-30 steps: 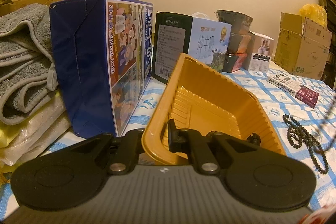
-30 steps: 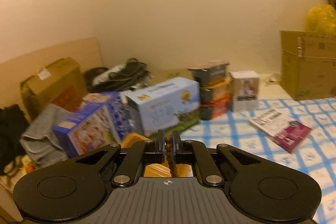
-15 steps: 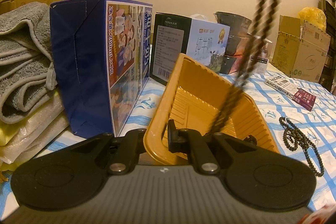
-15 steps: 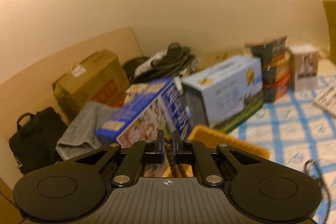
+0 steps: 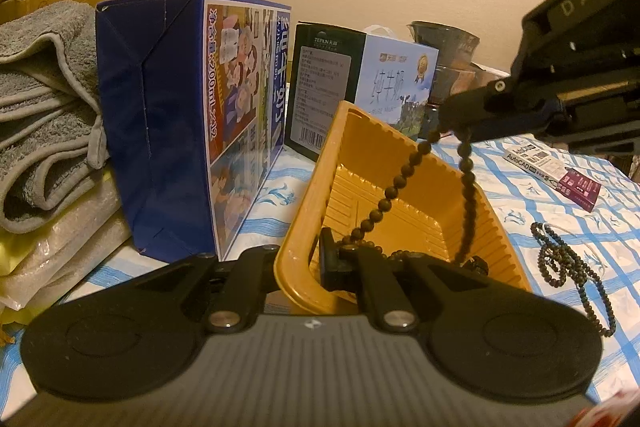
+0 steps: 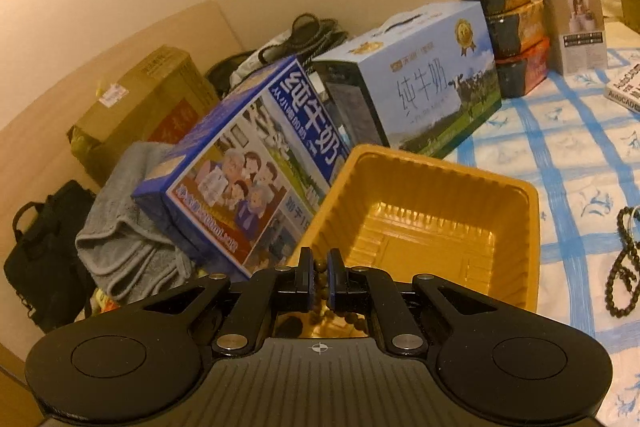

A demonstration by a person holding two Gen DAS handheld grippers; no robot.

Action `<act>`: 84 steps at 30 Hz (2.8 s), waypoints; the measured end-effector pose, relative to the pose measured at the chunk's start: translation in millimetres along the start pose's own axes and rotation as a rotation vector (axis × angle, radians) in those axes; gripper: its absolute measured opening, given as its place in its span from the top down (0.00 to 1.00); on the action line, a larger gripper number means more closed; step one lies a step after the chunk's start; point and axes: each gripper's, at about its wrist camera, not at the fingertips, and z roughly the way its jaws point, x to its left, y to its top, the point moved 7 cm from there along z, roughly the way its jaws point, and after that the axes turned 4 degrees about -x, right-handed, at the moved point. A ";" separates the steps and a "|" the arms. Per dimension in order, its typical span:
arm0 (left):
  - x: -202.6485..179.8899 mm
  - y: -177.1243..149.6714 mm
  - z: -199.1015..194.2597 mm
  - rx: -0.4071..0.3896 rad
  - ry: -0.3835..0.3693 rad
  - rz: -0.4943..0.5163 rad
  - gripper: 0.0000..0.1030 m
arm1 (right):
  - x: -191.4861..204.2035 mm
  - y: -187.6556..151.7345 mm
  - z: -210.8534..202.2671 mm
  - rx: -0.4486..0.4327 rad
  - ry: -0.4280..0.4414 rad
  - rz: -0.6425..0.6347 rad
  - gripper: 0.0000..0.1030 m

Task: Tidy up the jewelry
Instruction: 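Lift the brown bead strand into the tray and open the right gripper, then move the open right gripper back to the dark green bead necklace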

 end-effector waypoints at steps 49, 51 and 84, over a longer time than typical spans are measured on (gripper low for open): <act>-0.2 -4.8 2.4 0.016 0.027 0.033 0.93 | -187.7 -84.0 -137.4 0.047 -0.537 0.103 0.46; 0.0 -4.8 2.7 0.018 0.027 0.032 0.93 | -188.2 -84.2 -136.3 0.050 -0.538 0.099 0.46; 2.6 -7.1 5.5 0.025 0.031 0.040 0.92 | -257.9 -85.5 -120.3 0.057 -0.605 0.077 0.46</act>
